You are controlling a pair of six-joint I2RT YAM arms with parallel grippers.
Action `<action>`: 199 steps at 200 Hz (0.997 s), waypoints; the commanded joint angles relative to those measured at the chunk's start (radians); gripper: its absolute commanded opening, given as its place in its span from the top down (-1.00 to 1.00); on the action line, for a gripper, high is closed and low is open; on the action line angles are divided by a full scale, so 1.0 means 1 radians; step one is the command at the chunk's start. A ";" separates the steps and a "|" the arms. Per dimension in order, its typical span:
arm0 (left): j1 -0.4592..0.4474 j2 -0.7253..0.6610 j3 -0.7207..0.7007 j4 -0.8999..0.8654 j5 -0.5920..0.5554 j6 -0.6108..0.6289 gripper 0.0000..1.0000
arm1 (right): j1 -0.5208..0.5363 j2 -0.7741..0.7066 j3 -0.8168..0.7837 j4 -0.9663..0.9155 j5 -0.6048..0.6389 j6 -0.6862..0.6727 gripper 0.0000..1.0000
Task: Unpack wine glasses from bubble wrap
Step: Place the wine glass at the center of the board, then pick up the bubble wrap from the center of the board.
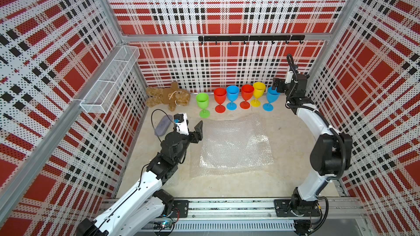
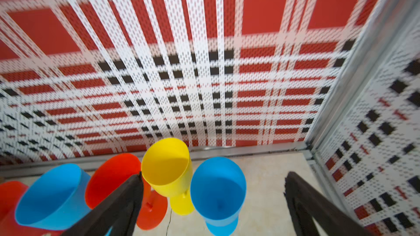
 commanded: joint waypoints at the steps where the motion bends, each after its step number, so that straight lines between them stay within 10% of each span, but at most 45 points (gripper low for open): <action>1: 0.037 0.073 0.097 -0.234 -0.158 -0.183 -0.64 | 0.164 -0.143 -0.123 0.027 0.152 -0.078 -1.00; 67: 0.201 0.201 0.133 -0.627 -0.211 -0.381 -0.96 | 0.566 -0.406 -0.449 -0.048 0.260 -0.052 -0.98; 110: 0.242 0.275 0.112 -0.679 -0.250 -0.371 -0.96 | 0.579 -0.426 -0.471 -0.199 0.073 0.210 -0.96; 199: 0.346 0.494 0.115 -0.622 -0.223 -0.326 -0.97 | 0.592 -0.465 -0.554 -0.168 0.003 0.168 -1.00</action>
